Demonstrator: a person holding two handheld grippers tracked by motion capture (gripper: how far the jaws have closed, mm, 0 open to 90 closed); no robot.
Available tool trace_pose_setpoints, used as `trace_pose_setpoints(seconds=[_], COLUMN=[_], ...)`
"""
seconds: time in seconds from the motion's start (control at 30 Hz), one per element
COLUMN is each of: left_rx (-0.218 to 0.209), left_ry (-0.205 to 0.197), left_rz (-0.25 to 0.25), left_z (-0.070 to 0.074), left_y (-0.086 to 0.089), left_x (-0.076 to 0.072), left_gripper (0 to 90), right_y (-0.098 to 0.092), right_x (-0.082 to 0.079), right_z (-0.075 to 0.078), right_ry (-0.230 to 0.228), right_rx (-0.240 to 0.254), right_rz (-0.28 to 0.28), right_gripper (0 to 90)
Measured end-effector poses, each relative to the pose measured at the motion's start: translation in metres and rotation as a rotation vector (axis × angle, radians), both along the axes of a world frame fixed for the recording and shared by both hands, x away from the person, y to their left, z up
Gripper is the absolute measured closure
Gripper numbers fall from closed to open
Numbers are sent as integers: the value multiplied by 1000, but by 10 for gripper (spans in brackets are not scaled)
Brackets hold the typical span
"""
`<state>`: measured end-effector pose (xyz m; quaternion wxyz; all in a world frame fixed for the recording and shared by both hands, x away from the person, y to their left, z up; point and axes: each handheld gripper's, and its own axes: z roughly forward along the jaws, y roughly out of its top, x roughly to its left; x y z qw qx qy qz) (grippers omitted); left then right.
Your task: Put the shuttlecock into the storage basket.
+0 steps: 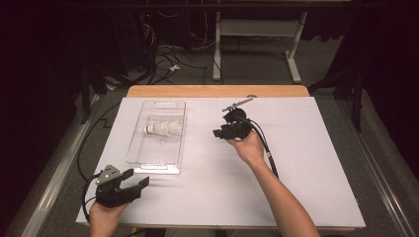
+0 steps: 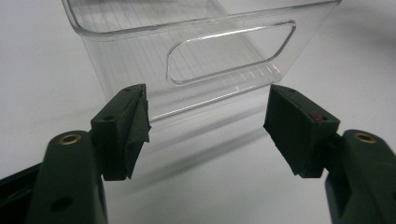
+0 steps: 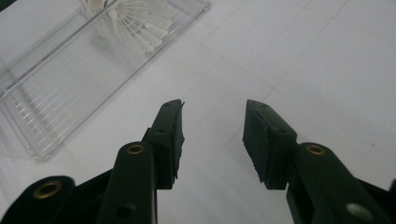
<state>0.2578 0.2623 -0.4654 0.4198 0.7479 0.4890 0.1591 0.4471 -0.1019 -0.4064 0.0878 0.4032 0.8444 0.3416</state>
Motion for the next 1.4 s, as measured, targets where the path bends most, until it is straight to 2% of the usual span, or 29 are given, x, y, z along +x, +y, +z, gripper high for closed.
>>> trace_pose_setpoints(seconds=[1.4], left_rx=[-6], left_ry=[-2], left_rz=[15], left_z=[0], left_y=[2], left_x=[-1], left_gripper=[316], right_y=[-38], right_x=[-11], right_z=[-2], right_ry=[-8], right_rx=[13], right_rz=[-42], right_gripper=[580])
